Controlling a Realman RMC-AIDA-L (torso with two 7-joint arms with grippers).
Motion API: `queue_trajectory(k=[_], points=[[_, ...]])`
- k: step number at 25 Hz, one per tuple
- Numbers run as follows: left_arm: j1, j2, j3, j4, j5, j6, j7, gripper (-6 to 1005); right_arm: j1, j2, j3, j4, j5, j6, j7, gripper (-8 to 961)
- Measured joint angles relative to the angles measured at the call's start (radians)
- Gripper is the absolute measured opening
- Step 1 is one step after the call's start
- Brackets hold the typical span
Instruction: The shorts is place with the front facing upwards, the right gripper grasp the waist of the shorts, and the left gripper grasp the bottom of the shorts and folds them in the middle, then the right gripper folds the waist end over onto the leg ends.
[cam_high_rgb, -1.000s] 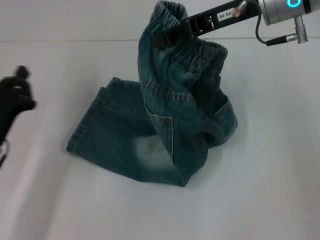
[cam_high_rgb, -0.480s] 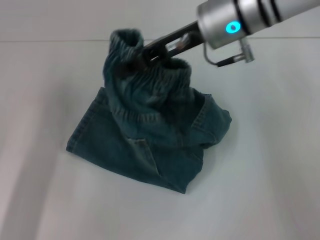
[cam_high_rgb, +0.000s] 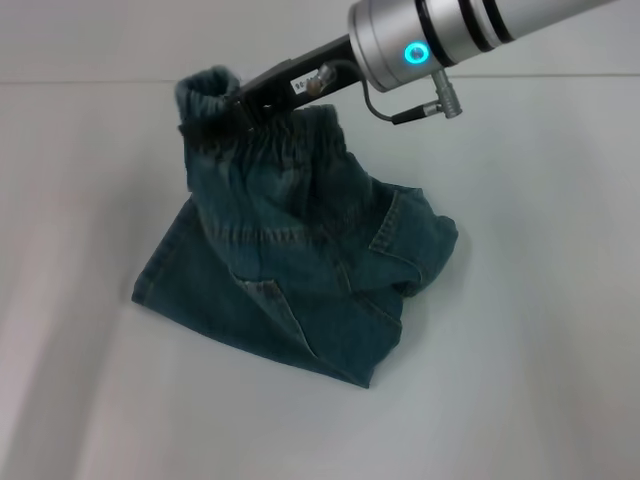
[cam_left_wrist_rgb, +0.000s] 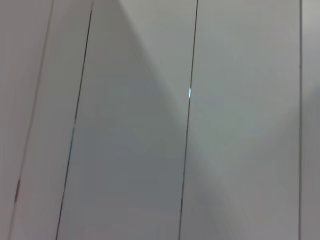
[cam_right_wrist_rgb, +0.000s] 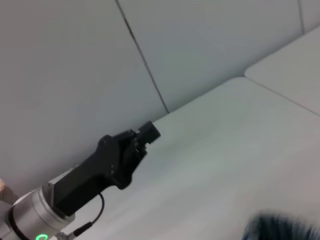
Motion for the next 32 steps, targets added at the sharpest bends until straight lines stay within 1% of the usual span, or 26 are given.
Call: queue_trajectory(k=[6,11,13,14,16,17,18,20,21,22,24,27,29,30,32], points=[[-0.009,0.000,0.019,0.000,0.000,0.000,0.005,3,0.012,0.000,-0.028,-0.004,0.018,0.026,-0.019,430],[-0.011,0.000,0.020,0.000,0.000,0.001,0.019,3,-0.016,-0.005,-0.021,-0.038,0.019,0.055,-0.078,647],[-0.011,0.000,0.020,0.000,0.000,0.001,0.021,3,-0.055,-0.004,-0.023,-0.086,0.019,0.058,-0.115,742],[-0.011,0.000,0.021,0.000,0.007,0.001,0.021,3,-0.094,-0.002,-0.025,-0.131,0.023,0.060,-0.143,789],[-0.011,0.001,0.020,0.003,0.026,0.001,0.019,3,-0.170,0.002,-0.027,-0.199,0.047,0.071,-0.194,829],[-0.011,0.002,0.020,0.008,0.049,0.003,0.011,3,-0.220,0.002,-0.027,-0.233,0.088,0.079,-0.230,849],[-0.010,0.005,0.020,0.022,0.086,0.009,-0.008,3,-0.275,-0.001,-0.023,-0.262,0.137,0.084,-0.268,869],[-0.005,0.011,0.022,0.076,0.203,0.013,-0.100,3,-0.380,-0.010,-0.002,-0.301,0.264,0.072,-0.346,909],[0.001,0.018,0.023,0.160,0.345,-0.001,-0.234,3,-0.431,-0.014,0.014,-0.315,0.327,0.048,-0.393,929],[0.001,0.018,0.023,0.160,0.345,-0.001,-0.234,3,-0.483,-0.019,0.039,-0.325,0.378,0.013,-0.435,949],[0.005,0.022,0.023,0.274,0.546,-0.011,-0.405,3,-0.571,-0.025,0.092,-0.329,0.439,-0.065,-0.509,948],[-0.005,0.023,0.031,0.397,0.788,0.050,-0.578,109,-0.663,-0.028,0.159,-0.319,0.437,-0.183,-0.584,948],[-0.023,0.027,0.036,0.433,0.887,0.103,-0.638,179,-0.708,-0.029,0.174,-0.311,0.413,-0.238,-0.633,947],[-0.037,0.030,0.036,0.444,0.942,0.133,-0.668,251,-0.726,-0.028,0.177,-0.308,0.391,-0.254,-0.650,947],[-0.057,0.033,0.037,0.450,0.998,0.161,-0.705,395,-0.755,-0.023,0.179,-0.304,0.338,-0.285,-0.667,946]])
